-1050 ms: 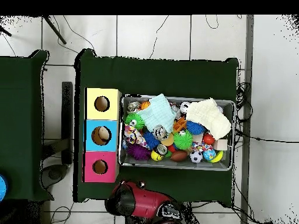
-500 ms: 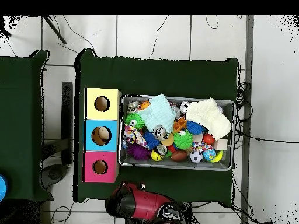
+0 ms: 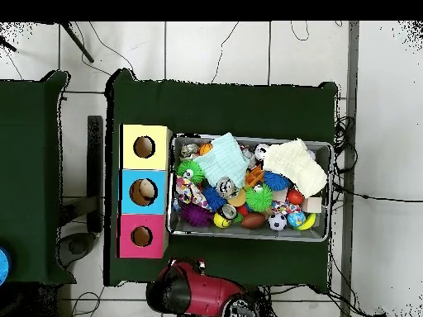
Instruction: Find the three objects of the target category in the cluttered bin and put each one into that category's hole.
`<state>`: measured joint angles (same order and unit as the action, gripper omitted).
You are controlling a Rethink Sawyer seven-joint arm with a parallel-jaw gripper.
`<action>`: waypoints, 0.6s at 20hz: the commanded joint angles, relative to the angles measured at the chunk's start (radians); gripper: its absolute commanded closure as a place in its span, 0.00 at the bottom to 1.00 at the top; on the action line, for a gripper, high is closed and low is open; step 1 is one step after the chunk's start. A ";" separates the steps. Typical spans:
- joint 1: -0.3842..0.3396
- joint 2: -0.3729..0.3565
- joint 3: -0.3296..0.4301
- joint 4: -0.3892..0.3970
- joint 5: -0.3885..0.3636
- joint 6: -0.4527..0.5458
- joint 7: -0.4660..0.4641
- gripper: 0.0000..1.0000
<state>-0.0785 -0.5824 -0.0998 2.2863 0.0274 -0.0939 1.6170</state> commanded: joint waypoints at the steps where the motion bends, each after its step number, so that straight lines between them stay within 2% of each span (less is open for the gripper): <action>1: -0.001 -0.081 0.058 -0.047 0.050 0.046 0.213 1.00; 7: -0.019 -0.086 0.082 -0.041 0.047 0.034 0.218 1.00; 12: -0.016 -0.113 0.082 -0.036 0.051 0.062 0.214 1.00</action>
<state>-0.0741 -0.6545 -0.1003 2.3007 0.0272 -0.0918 1.6170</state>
